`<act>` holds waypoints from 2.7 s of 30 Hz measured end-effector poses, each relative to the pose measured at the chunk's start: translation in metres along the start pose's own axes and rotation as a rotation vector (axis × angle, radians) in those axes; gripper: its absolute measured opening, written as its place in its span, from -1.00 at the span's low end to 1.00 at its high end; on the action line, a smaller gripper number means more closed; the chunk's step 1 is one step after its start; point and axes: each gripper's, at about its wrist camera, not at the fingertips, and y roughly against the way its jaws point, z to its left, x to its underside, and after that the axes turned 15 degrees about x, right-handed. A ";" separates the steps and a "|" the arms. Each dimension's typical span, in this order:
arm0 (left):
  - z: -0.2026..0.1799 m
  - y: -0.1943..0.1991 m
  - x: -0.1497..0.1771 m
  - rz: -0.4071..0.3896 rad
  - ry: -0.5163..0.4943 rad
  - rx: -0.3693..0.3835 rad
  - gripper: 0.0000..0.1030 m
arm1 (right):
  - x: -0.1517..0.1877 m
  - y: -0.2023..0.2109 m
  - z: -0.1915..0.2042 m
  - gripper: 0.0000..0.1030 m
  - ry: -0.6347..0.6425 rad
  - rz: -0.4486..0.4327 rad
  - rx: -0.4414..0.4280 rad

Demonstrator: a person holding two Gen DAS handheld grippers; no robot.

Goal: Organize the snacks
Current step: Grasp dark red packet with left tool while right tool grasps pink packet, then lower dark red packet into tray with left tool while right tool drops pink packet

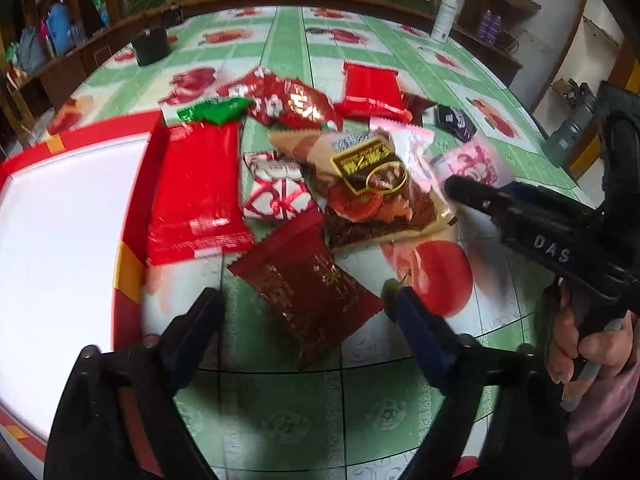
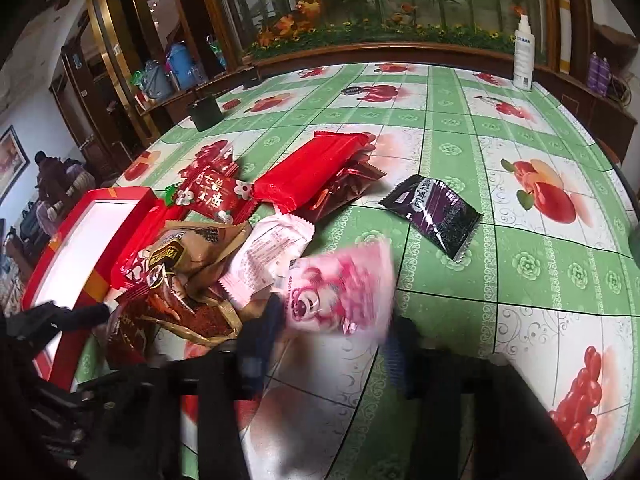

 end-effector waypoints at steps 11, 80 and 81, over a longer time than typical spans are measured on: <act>0.013 0.011 0.002 -0.056 -0.022 0.070 -0.32 | -0.002 0.003 -0.013 -0.50 -0.083 0.010 -0.100; 0.078 0.107 0.041 -0.297 -0.056 -0.264 0.44 | -0.026 0.018 0.031 0.10 -0.316 -0.027 -0.360; 0.073 0.104 0.041 -0.292 -0.071 -0.257 0.44 | -0.027 0.015 0.033 0.10 -0.306 -0.012 -0.341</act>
